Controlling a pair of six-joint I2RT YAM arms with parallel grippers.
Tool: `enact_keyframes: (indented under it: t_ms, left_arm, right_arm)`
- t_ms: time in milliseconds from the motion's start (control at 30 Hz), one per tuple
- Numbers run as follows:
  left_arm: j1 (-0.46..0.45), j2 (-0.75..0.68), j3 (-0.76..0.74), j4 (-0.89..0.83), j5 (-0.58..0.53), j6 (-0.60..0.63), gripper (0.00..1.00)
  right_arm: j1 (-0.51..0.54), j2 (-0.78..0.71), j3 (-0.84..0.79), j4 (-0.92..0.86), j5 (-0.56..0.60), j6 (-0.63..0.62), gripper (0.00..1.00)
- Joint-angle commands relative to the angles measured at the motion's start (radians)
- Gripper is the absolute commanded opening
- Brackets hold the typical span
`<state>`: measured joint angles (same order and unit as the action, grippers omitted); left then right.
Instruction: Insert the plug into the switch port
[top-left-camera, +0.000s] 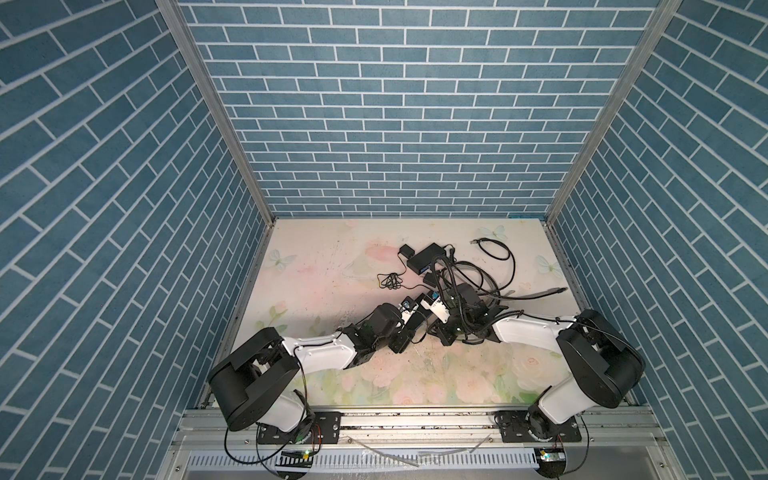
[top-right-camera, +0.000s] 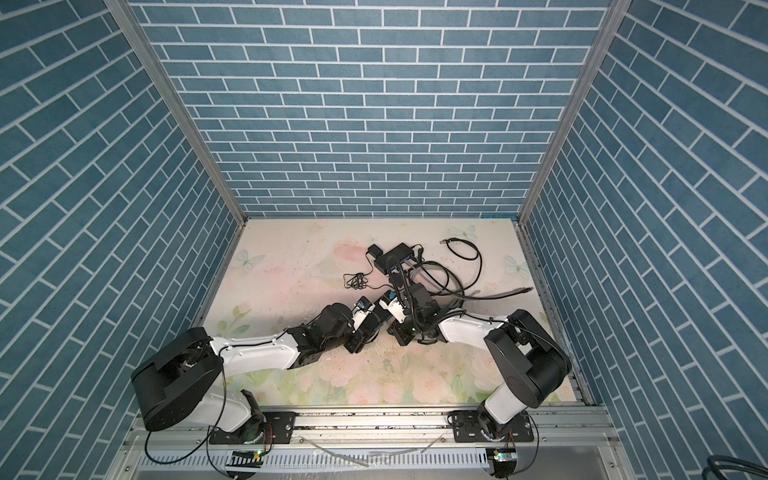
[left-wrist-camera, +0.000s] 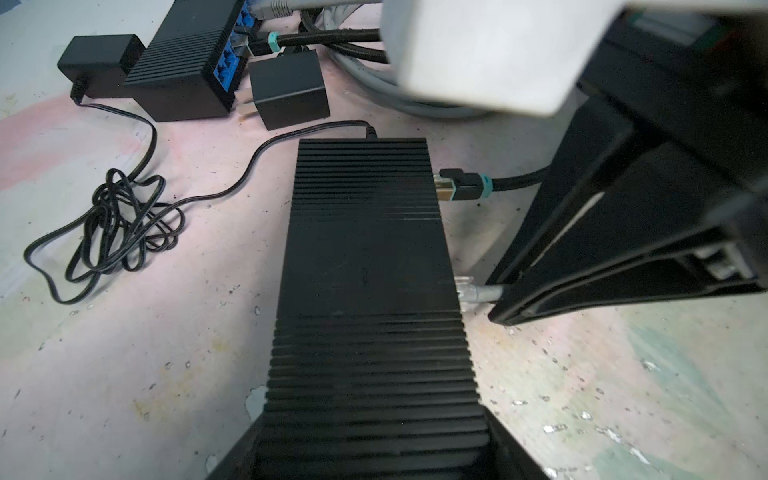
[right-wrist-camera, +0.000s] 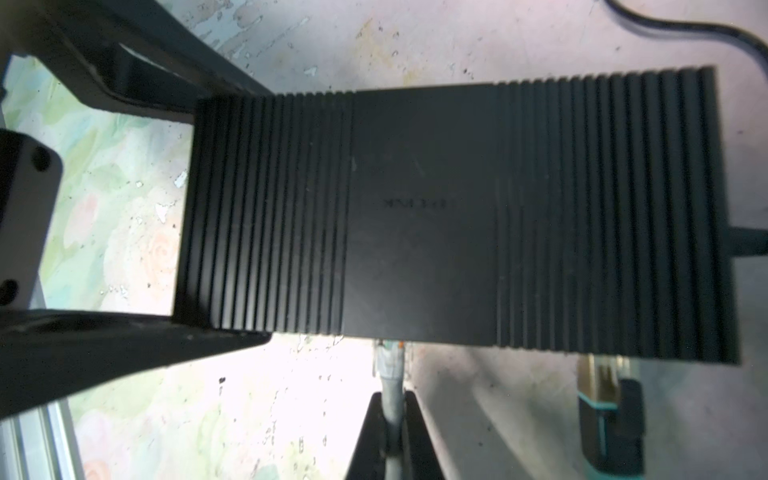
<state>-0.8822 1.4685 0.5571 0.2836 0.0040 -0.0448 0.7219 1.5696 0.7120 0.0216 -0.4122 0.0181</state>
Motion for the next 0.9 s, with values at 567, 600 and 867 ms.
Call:
enact_keyframes:
  t_ms: [567, 600, 867]
  left_arm:
    - [-0.029, 0.008, -0.042, 0.046, 0.034, -0.076, 0.34]
    - [-0.024, 0.011, -0.052, 0.051, 0.027, -0.083, 0.34]
    - [0.026, 0.019, -0.104, 0.064, 0.005, -0.125, 0.5]
  right_arm:
    - [0.007, 0.145, 0.245, 0.094, 0.052, -0.042, 0.22]
    - [0.007, 0.147, 0.243, 0.093, 0.057, -0.043, 0.24]
    - [-0.028, 0.082, 0.209, 0.049, 0.085, -0.046, 0.38]
